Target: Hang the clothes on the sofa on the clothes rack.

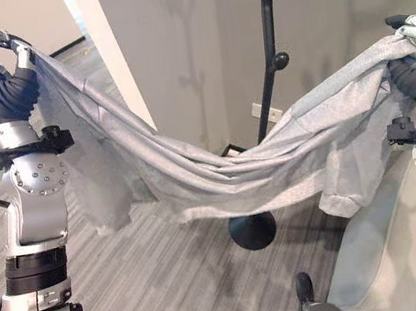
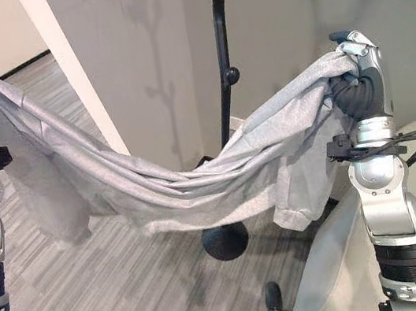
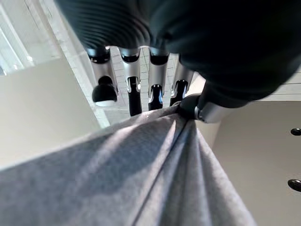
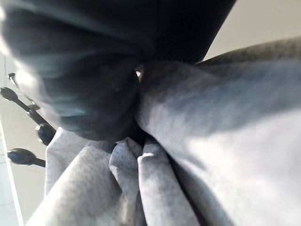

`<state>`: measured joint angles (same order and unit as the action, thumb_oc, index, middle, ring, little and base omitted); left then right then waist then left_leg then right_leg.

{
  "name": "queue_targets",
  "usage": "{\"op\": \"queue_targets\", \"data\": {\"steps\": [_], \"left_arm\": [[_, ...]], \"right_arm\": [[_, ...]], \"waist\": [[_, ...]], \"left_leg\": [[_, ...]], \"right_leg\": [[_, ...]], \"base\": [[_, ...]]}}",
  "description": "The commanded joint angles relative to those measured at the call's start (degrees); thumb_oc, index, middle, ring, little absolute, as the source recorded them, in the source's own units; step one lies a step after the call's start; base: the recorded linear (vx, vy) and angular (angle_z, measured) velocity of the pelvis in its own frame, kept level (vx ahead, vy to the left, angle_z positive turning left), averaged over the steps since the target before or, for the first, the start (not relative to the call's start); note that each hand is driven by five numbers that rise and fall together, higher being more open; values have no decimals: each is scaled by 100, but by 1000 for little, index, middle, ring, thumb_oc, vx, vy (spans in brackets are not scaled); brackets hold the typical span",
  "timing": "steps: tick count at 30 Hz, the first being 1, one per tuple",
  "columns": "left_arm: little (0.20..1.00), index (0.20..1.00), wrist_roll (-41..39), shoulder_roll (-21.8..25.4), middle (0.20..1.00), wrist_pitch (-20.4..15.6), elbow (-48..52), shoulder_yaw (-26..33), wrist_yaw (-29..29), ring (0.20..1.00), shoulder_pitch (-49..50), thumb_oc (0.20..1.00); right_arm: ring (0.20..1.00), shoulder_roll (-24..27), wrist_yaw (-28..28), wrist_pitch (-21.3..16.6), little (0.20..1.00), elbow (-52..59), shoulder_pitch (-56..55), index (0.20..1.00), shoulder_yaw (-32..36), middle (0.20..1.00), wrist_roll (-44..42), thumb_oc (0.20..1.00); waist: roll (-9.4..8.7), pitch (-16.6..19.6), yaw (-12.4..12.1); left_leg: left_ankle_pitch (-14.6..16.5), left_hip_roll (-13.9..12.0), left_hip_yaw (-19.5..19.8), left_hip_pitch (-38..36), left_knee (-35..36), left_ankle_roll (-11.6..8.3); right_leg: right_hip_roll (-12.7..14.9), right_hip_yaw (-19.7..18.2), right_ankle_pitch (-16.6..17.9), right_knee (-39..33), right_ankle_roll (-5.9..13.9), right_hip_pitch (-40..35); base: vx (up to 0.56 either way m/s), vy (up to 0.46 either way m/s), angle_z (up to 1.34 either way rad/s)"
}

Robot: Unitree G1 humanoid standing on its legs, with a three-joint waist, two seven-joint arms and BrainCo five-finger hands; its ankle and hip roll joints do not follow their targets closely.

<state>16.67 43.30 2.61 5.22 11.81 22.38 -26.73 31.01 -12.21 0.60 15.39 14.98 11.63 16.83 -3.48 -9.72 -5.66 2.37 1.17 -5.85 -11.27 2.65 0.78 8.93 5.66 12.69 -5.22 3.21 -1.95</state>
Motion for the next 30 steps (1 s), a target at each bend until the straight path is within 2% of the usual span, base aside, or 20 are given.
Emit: {"op": "queue_targets", "data": {"steps": [1, 5, 13, 16, 18, 19, 21, 23, 25, 28, 30], "left_arm": [[200, 200, 22, 204, 200, -190, 310, 5, 114, 200, -386, 200], [200, 200, 15, 189, 200, -187, 328, 40, 125, 200, -370, 200], [200, 200, -12, 175, 200, -150, 431, 269, 135, 200, -120, 200], [200, 200, -19, 197, 200, -154, 429, 220, 83, 200, -139, 200], [200, 200, -57, 208, 200, -160, 445, 186, 91, 200, -151, 200], [200, 200, -119, 176, 200, -165, 476, 185, 96, 200, -177, 200], [200, 200, -172, 158, 200, -167, 425, 235, 127, 200, -187, 200], [200, 200, -198, 141, 200, -185, 381, 239, 123, 200, -156, 200], [200, 200, -164, 133, 200, -169, 348, 335, 147, 200, -129, 200], [200, 200, -101, 91, 200, -222, 381, 402, 140, 200, -44, 200], [200, 200, -91, 120, 200, -223, 347, 414, 144, 200, -6, 200]], "right_arm": [[200, 213, -203, -210, 200, 150, 442, 200, 348, 200, -60, 200], [200, 203, -200, -222, 200, 154, 373, 200, 419, 200, -65, 200], [200, 91, -223, -288, 200, 28, 150, 200, 622, 200, -269, 200], [200, -31, -148, -328, 200, -66, 57, 200, 602, 200, -423, 200], [200, -86, -114, -329, 200, -4, 33, 200, 597, 200, -443, 200], [200, -120, -128, -313, 200, -47, 72, 200, 586, 200, -452, 200], [200, -117, -137, -306, 200, -65, 46, 200, 648, 200, -436, 200], [200, -121, -188, -297, 200, -111, 18, 200, 714, 200, -411, 200], [200, -115, -171, -289, 200, -145, 9, 200, 723, 200, -384, 200], [200, -194, -151, -305, 200, -66, 62, 200, 662, 200, -458, 200], [200, -200, -128, -315, 200, -30, 83, 200, 612, 200, -499, 200]], "waist": [[369, 98, 99], [360, 166, 132], [350, 351, 235], [337, 348, 291], [246, 261, 269], [168, 138, 226], [153, 82, 180], [205, 68, 51], [269, 157, -32], [258, 298, -7], [222, 372, -24]], "left_leg": [[-555, -373, 134, 108, 235, -258], [-574, -455, 129, 112, 235, -260], [-785, -807, 51, 28, 235, -251], [-841, -1048, -24, 101, -344, -286], [-795, -1099, -22, 324, -997, -288], [-710, -1139, -17, 675, -1442, -299], [-440, -1137, -82, 930, -1067, -307], [-570, -1016, -70, 1146, -328, -404], [-631, -927, 136, 979, 235, -442], [-557, -912, 115, 885, 235, -486], [-510, -809, 72, 794, 235, -473]], "right_leg": [[-237, 200, -617, 22, -60, -262], [-305, 236, -649, 22, -46, -276], [-543, 296, -769, 22, -15, -247], [-586, 424, -809, 22, -17, -299], [-522, 470, -721, 22, -39, -375], [-464, 497, -768, 22, -74, -466], [-523, 536, -861, 22, -89, -551], [-590, 454, -898, 22, -95, -644], [-632, 326, -923, 22, -119, -614], [-553, 246, -866, 22, -137, -579], [-490, 197, -837, 22, -139, -566]], "base": [[42, -171, -9], [20, -128, 1], [21, -163, 5], [25, -210, 20], [-17, -204, 23], [-60, -178, 20], [-16, -72, 23], [59, 46, 27], [75, 102, 5], [64, 153, -27], [59, 162, -35]]}}
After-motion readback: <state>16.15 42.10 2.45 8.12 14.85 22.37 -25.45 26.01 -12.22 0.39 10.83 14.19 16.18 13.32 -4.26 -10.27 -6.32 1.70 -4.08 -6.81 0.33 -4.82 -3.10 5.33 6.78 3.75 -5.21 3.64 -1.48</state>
